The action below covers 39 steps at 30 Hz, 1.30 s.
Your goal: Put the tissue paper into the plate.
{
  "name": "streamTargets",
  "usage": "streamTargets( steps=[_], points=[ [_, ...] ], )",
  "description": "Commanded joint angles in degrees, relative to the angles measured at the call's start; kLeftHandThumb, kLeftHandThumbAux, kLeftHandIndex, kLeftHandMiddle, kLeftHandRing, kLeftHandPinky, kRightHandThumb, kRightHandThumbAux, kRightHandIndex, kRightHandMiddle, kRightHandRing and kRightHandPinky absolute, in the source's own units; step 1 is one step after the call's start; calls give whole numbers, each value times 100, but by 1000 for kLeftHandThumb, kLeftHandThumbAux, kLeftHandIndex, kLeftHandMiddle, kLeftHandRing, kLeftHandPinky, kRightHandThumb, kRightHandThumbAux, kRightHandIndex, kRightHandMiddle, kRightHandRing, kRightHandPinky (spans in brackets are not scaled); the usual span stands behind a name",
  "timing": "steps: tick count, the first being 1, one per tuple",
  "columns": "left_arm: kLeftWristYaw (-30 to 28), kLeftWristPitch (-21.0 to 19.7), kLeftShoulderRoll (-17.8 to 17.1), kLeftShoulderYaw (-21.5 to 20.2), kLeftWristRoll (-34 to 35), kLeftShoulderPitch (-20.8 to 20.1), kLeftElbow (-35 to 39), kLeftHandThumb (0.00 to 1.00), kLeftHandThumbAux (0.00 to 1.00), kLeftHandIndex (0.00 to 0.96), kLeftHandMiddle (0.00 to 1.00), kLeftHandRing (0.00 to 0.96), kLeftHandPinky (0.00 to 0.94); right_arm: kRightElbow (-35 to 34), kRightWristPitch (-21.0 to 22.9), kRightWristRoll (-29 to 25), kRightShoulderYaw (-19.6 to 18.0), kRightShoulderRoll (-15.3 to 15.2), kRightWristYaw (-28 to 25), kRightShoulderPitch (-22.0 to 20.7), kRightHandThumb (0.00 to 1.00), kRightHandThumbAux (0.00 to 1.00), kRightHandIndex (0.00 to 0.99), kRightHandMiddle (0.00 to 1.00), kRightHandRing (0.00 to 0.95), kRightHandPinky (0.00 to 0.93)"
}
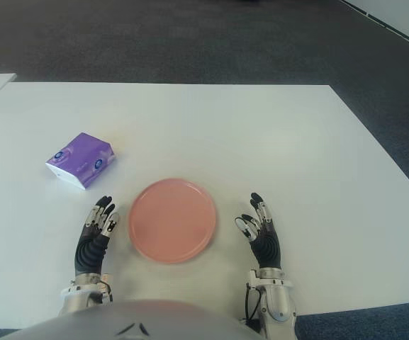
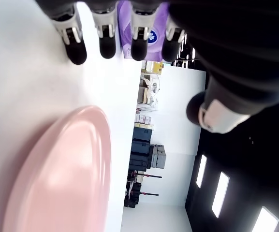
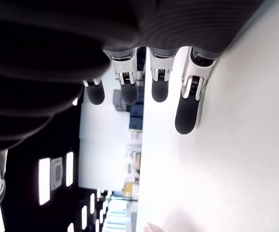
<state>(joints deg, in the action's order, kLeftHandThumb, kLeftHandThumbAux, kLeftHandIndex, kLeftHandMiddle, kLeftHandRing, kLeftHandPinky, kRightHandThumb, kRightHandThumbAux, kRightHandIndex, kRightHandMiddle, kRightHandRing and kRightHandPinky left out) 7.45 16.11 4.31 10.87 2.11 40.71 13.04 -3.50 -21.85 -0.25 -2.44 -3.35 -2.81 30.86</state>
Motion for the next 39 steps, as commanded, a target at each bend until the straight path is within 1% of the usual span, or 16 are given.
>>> streamTargets(
  steps=[1, 6, 11, 17, 21, 22, 24, 26, 28, 30, 31, 33, 34, 36, 37, 39],
  points=[
    [74, -110, 252, 212, -9, 133, 31, 266, 583, 102, 89, 86, 127, 216, 197, -43, -4, 6, -41, 112, 125, 469, 0, 0, 0, 0],
    [57, -109, 248, 219, 13, 133, 53, 262, 585, 98, 89, 89, 130, 191, 241, -19, -14, 10, -27, 111, 120, 467, 0, 0, 0, 0],
    [28, -106, 237, 229, 58, 143, 91, 248, 576, 94, 88, 86, 110, 188, 269, -1, -18, 23, -2, 103, 120, 471, 0, 0, 0, 0],
    [-20, -237, 188, 167, 190, 70, 231, 240, 566, 95, 90, 84, 107, 204, 296, 46, -17, 29, 35, 80, 119, 474, 0, 0, 0, 0],
    [3, -344, 173, 106, 274, 13, 332, 251, 568, 101, 90, 83, 110, 205, 309, 61, -7, 27, 43, 78, 120, 470, 0, 0, 0, 0],
    [22, -374, 176, 93, 282, 4, 362, 267, 572, 110, 92, 84, 112, 201, 317, 61, -4, 27, 43, 79, 120, 469, 0, 0, 0, 0],
    [134, -413, 172, 58, 124, -23, 416, 280, 575, 120, 93, 84, 110, 170, 388, 73, 2, 26, 49, 91, 119, 469, 0, 0, 0, 0],
    [316, -294, 117, 28, -342, -61, 418, 277, 576, 120, 91, 85, 114, 181, 352, 82, 6, 20, 44, 91, 117, 468, 0, 0, 0, 0],
    [545, 6, 3, -8, -1005, -115, 410, 263, 577, 105, 85, 87, 128, 202, 308, 68, 6, 19, 29, 85, 116, 466, 0, 0, 0, 0],
    [696, 200, -54, -28, -1403, -145, 400, 253, 579, 93, 80, 88, 138, 211, 299, 58, 6, 21, 23, 80, 116, 466, 0, 0, 0, 0],
    [902, 358, -109, -71, -1788, -203, 324, 249, 581, 81, 76, 86, 140, 221, 309, 50, 4, 22, 21, 72, 116, 465, 0, 0, 0, 0],
    [1252, 571, -190, -168, -2428, -310, 226, 261, 587, 65, 72, 82, 122, 251, 321, 38, -3, 23, 20, 49, 120, 465, 0, 0, 0, 0],
    [1378, 623, -210, -211, -2643, -351, 198, 275, 590, 58, 70, 79, 110, 269, 322, 36, -6, 23, 21, 36, 122, 465, 0, 0, 0, 0],
    [1722, 633, -416, -526, -3126, -696, 66, 302, 591, 50, 70, 74, 98, 332, 284, 11, -18, 27, 14, 2, 125, 465, 0, 0, 0, 0],
    [1872, 600, -551, -698, -3311, -931, -50, 317, 591, 46, 71, 72, 94, 363, 260, -1, -23, 27, 8, -13, 126, 464, 0, 0, 0, 0],
    [2035, 584, -670, -862, -3507, -1176, -204, 332, 586, 45, 76, 71, 92, 403, 235, -11, -27, 26, 3, -38, 128, 464, 0, 0, 0, 0]
  ],
)
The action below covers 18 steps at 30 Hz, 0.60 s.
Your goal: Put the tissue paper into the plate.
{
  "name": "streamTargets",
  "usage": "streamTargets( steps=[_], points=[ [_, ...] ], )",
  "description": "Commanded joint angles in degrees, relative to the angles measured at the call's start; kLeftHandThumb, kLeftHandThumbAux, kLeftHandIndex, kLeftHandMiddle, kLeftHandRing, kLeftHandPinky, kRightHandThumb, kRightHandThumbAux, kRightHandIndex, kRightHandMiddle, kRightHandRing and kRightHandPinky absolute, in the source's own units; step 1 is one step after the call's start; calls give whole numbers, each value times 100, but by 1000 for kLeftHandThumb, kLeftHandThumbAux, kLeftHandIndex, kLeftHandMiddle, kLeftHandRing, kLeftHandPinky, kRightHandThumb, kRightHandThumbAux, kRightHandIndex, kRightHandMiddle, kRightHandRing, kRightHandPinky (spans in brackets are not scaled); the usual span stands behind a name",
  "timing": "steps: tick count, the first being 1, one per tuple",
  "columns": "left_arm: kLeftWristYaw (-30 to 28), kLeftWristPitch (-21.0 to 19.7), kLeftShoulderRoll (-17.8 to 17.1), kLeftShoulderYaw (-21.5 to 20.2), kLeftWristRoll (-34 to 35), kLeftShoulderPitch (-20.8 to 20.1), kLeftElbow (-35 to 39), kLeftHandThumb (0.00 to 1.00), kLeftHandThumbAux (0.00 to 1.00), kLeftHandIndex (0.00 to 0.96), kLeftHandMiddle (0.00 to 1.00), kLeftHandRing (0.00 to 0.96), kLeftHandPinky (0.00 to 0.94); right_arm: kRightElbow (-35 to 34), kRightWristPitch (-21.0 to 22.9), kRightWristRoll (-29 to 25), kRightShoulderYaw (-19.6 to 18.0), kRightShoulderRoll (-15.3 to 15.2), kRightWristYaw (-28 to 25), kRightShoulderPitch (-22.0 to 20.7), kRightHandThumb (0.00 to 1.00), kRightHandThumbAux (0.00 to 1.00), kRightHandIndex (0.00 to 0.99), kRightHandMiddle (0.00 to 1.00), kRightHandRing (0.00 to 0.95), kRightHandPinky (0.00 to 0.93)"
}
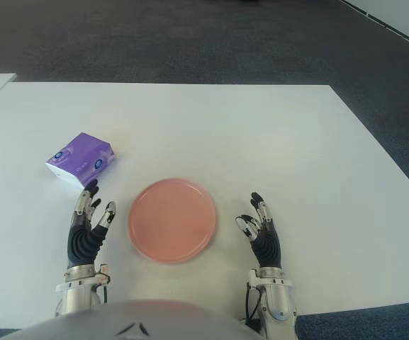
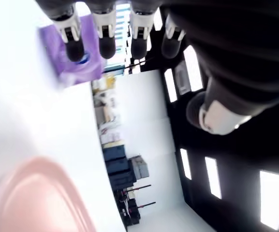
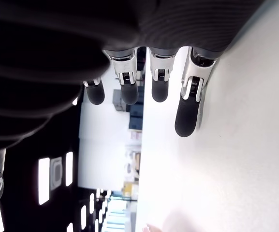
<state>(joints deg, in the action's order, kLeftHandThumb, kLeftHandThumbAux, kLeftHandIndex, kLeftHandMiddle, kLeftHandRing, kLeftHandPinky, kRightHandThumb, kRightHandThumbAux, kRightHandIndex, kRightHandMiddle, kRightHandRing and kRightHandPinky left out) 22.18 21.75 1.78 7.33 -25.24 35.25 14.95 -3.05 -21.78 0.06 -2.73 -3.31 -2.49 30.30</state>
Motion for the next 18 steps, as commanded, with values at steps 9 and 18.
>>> streamTargets(
  steps=[9, 18],
  points=[
    [1302, -764, -1272, -854, -2742, -1621, -549, 280, 480, 107, 105, 77, 69, 655, 103, -139, -55, 21, -75, -147, 134, 459, 0, 0, 0, 0],
    [1396, -1588, -2078, -697, -3780, -2496, -1228, 263, 409, 173, 92, 48, 41, 788, 89, -234, -107, 27, -110, -221, 138, 461, 0, 0, 0, 0]
  ],
)
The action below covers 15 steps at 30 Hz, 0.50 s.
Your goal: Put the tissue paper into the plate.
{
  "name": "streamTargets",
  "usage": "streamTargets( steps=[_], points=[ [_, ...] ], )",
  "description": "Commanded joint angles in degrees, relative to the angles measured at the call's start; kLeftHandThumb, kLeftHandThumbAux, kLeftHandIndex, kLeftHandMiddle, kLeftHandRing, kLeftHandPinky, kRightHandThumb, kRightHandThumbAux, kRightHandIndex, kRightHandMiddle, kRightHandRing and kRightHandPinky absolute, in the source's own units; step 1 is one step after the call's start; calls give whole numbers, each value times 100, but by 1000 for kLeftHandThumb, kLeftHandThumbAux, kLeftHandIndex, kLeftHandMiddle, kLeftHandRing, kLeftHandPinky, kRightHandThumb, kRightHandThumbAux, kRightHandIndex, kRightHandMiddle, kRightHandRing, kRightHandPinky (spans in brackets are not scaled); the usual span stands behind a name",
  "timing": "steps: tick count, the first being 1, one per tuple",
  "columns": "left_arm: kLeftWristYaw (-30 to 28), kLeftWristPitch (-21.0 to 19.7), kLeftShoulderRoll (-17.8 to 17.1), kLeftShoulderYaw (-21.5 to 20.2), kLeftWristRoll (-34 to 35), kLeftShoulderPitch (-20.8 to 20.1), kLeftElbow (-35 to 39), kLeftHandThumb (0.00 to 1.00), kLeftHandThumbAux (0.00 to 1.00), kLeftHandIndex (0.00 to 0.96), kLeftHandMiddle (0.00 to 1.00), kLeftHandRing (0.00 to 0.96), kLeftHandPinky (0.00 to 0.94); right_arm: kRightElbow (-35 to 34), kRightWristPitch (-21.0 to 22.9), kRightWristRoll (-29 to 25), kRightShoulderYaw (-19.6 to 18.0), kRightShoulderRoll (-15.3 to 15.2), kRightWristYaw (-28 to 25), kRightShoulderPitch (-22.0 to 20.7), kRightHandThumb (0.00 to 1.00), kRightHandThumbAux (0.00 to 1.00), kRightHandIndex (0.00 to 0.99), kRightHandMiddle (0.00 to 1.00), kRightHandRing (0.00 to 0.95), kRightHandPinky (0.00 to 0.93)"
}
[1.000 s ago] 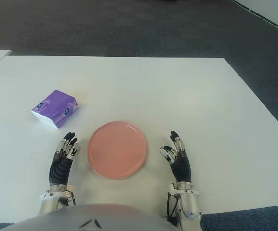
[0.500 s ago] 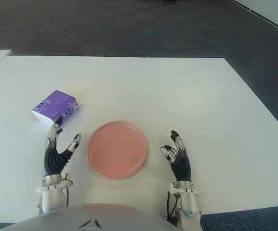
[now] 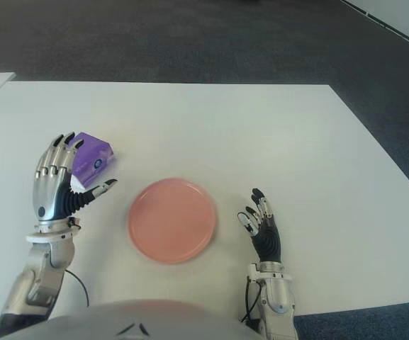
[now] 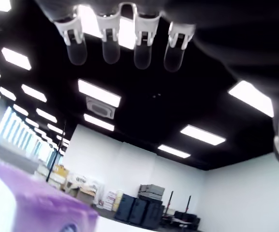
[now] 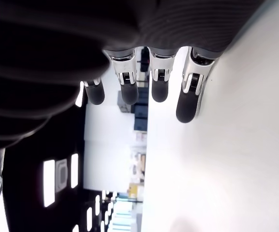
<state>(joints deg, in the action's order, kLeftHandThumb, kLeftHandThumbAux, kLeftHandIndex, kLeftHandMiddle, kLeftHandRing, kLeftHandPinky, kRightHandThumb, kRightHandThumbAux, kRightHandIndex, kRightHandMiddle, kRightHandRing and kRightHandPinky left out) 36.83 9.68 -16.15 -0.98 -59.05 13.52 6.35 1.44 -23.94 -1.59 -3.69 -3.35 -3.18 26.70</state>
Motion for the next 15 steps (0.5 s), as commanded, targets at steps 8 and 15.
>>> streamTargets(
  steps=[8, 15],
  points=[
    [-277, -803, -772, 404, -520, -938, -993, 260, 349, 166, 56, 23, 43, 370, 303, -92, -47, 10, -54, 144, 130, 473, 0, 0, 0, 0],
    [-366, -1136, -976, 698, -556, -1287, -1391, 255, 327, 120, 24, 2, 28, 408, 290, -187, -105, 21, -88, 143, 123, 486, 0, 0, 0, 0]
  ],
)
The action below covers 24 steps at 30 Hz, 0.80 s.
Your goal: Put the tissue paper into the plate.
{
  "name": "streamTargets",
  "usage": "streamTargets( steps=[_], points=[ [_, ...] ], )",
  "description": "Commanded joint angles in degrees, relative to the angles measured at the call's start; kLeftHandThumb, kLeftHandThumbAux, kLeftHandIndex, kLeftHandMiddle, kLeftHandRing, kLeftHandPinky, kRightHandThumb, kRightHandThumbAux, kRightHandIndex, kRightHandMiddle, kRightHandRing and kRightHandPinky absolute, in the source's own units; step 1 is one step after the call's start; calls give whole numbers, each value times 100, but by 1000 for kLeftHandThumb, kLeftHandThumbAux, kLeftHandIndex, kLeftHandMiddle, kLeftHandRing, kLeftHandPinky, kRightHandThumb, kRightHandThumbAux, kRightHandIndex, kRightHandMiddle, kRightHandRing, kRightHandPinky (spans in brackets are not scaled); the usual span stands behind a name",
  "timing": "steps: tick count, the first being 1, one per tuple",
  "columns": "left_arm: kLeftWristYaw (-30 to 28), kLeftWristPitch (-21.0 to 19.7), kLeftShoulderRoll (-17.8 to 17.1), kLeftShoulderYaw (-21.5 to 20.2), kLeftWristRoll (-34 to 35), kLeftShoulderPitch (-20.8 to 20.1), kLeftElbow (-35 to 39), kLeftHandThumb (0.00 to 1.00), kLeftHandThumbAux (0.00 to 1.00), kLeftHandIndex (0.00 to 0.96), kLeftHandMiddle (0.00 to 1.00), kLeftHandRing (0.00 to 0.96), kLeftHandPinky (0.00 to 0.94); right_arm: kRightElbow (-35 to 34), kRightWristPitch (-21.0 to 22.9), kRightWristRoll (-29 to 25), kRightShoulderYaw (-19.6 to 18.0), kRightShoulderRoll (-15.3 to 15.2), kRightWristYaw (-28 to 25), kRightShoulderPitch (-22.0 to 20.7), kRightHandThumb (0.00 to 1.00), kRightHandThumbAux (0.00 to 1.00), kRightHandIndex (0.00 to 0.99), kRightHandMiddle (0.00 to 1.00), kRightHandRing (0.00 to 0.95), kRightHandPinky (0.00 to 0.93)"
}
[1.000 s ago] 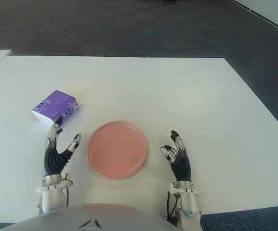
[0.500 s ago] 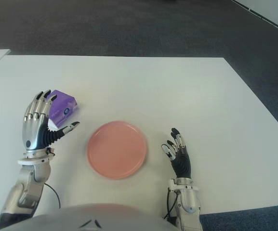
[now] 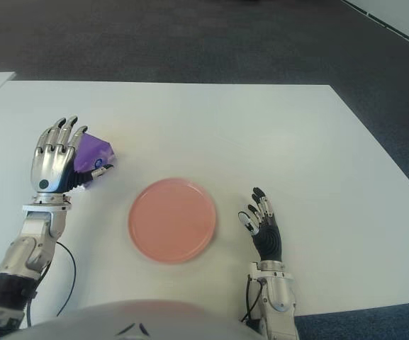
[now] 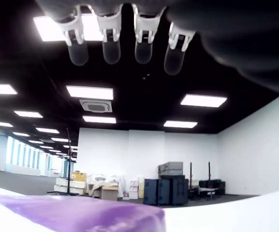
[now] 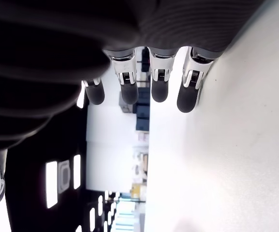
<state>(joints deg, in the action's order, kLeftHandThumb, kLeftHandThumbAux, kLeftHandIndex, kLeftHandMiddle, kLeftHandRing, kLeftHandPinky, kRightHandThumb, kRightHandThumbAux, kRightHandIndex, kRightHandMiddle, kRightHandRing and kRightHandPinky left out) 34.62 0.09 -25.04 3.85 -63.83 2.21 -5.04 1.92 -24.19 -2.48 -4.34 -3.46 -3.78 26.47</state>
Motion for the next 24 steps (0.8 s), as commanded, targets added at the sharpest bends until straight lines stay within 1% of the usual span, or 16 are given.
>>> streamTargets(
  steps=[1, 4, 10, 24],
  points=[
    [-162, -227, -95, 260, -74, -210, -312, 254, 326, 116, 21, 1, 27, 358, 310, -100, -48, 35, -31, 164, 122, 487, 0, 0, 0, 0],
    [-215, -363, -119, 396, -56, -373, -490, 248, 321, 92, 7, 0, 22, 351, 309, -90, -63, 44, -23, 157, 120, 485, 0, 0, 0, 0],
    [-247, -531, -144, 627, -7, -650, -782, 253, 319, 76, 0, 0, 18, 347, 310, -82, -87, 32, -43, 147, 115, 473, 0, 0, 0, 0],
    [-335, -815, -125, 927, 282, -1170, -1468, 243, 310, 31, 0, 0, 11, 378, 299, -215, -137, 56, -118, 114, 132, 481, 0, 0, 0, 0]
  ],
)
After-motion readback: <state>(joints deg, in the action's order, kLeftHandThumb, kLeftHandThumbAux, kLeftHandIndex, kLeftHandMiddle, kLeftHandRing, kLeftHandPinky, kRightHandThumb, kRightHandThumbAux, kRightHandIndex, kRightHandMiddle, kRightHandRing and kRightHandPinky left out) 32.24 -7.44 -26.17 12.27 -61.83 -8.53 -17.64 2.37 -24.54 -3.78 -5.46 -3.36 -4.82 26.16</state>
